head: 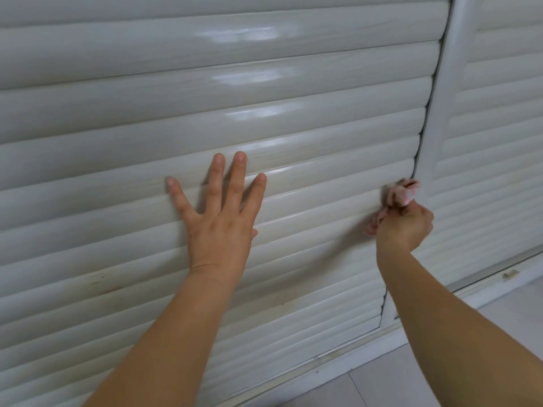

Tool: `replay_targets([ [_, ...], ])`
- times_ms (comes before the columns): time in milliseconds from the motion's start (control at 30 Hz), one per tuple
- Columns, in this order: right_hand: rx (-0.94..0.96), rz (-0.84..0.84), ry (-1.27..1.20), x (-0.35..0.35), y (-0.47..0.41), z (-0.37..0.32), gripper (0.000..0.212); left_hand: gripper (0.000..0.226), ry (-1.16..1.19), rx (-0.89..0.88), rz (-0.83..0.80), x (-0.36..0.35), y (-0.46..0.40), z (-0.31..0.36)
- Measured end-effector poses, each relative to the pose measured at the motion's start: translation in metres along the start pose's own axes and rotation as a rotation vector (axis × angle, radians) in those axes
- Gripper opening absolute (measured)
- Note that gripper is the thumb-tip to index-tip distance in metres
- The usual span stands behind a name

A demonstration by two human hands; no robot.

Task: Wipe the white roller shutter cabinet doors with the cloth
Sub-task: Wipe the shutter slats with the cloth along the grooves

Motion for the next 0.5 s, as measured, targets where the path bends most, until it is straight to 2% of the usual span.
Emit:
replay_targets([
  [100, -0.100, -0.044, -0.213, -0.005, 0.027, 0.002, 0.010, 0.107, 0.004, 0.008, -0.020, 0.000, 0.000, 0.000],
  [200, -0.097, -0.141, -0.272, -0.009, 0.082, 0.008, 0.008, 0.105, 0.039, 0.012, -0.040, 0.000, 0.001, 0.001],
  [300, -0.084, -0.263, -0.281, -0.007, 0.135, 0.011, 0.017, 0.100, 0.057, 0.028, -0.072, 0.002, 0.003, 0.000],
  [433, -0.154, -0.612, -0.277, -0.004, 0.186, 0.025, 0.014, 0.077, 0.119, 0.023, -0.142, 0.013, 0.013, -0.001],
  [500, -0.069, -0.755, -0.134, -0.003, 0.189, 0.031, 0.021, 0.076, 0.161, 0.045, -0.183, 0.020, 0.026, -0.006],
])
Point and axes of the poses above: each hand's wrist, its own y-axis away from the middle knuckle, its own x-axis out of the back of the hand, z = x × y, the point moved 1 cm from there along -y, towards the middle knuckle, and after that the axes turned 3 degrees about -z, right-handed, at the moved point
